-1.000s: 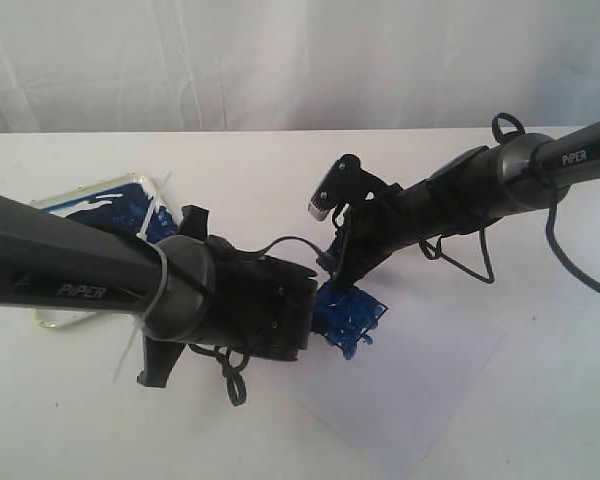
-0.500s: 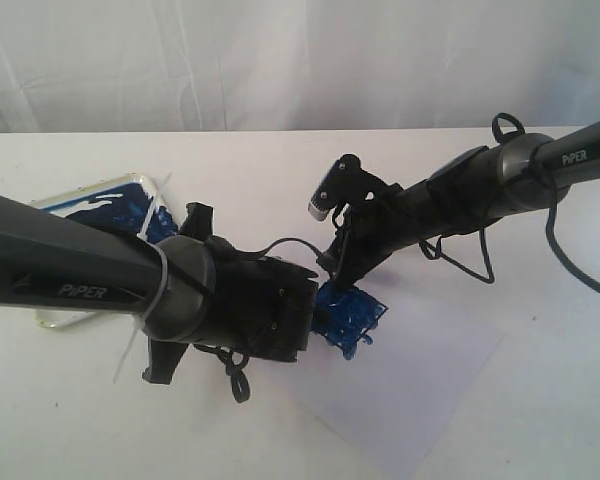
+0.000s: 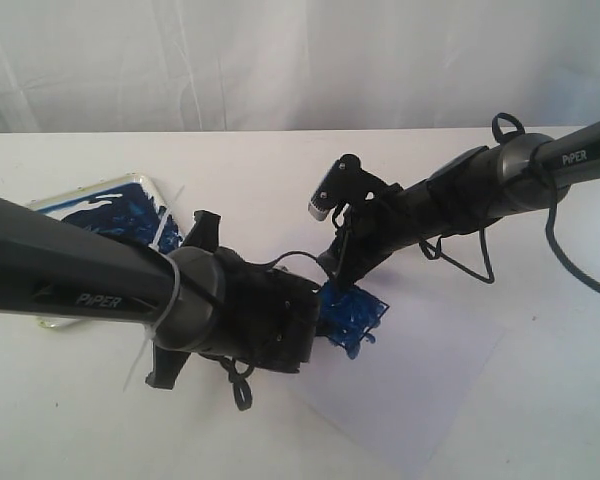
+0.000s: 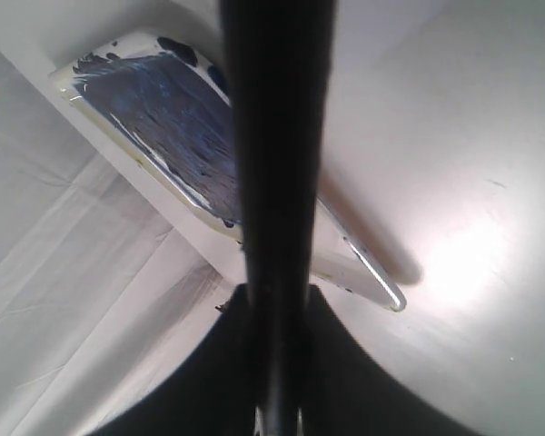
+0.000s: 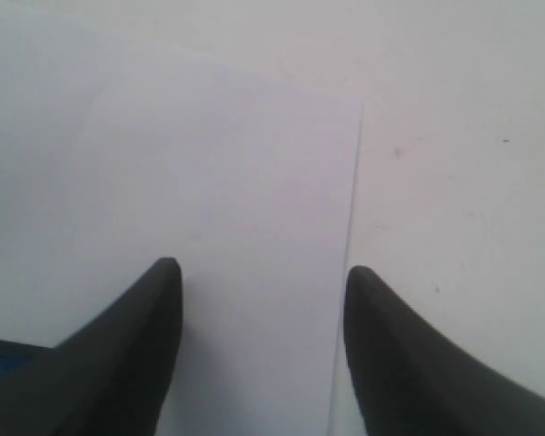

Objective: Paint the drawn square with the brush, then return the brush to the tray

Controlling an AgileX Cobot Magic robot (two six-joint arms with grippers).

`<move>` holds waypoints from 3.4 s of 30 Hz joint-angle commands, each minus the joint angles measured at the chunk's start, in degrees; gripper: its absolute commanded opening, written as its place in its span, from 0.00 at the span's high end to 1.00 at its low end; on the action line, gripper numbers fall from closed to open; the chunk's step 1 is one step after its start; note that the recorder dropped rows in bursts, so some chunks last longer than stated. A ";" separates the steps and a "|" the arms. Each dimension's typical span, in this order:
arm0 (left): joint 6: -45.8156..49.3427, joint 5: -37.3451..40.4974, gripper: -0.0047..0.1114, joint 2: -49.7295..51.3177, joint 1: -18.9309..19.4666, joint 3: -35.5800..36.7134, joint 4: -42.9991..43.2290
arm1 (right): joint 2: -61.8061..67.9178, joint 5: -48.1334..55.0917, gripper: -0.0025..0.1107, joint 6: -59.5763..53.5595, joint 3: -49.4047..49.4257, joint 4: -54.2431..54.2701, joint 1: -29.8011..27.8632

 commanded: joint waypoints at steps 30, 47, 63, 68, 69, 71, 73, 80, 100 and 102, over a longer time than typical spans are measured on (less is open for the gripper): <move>0.20 -2.97 0.96 0.56 -1.35 0.31 6.04 | 0.88 -2.24 0.52 -0.24 0.85 -2.07 -0.08; -2.65 1.66 0.96 0.56 -1.10 0.31 7.23 | 0.88 -2.38 0.52 -0.24 0.85 -2.07 -0.08; -3.07 4.31 0.96 0.47 -0.80 0.31 9.21 | 0.88 -2.70 0.52 -0.24 0.85 -2.07 -0.08; -0.96 8.11 0.96 0.37 -0.80 0.31 9.32 | 0.88 -2.90 0.52 0.44 0.85 -2.07 -0.08; -0.96 8.11 0.96 0.37 -0.80 0.31 9.32 | 0.88 -3.12 0.52 0.74 0.85 -2.07 -0.08; -0.96 8.11 0.96 0.37 -0.80 0.31 9.32 | 0.88 -3.34 0.52 0.74 0.85 -2.07 -0.08; -0.96 8.11 0.96 0.37 -0.80 0.31 9.09 | 0.88 -3.58 0.52 0.74 0.85 -2.07 -0.08; -2.37 8.11 0.96 -4.42 -0.80 3.60 8.55 | 0.88 -4.46 0.52 0.74 0.85 -2.07 -0.08; -0.36 8.11 0.96 -15.95 18.10 12.05 6.20 | 0.88 -4.58 0.52 0.84 0.85 -2.07 -0.08; 2.56 7.20 0.96 -15.82 22.81 12.05 4.07 | 0.88 -4.58 0.52 0.84 0.85 -2.07 -0.08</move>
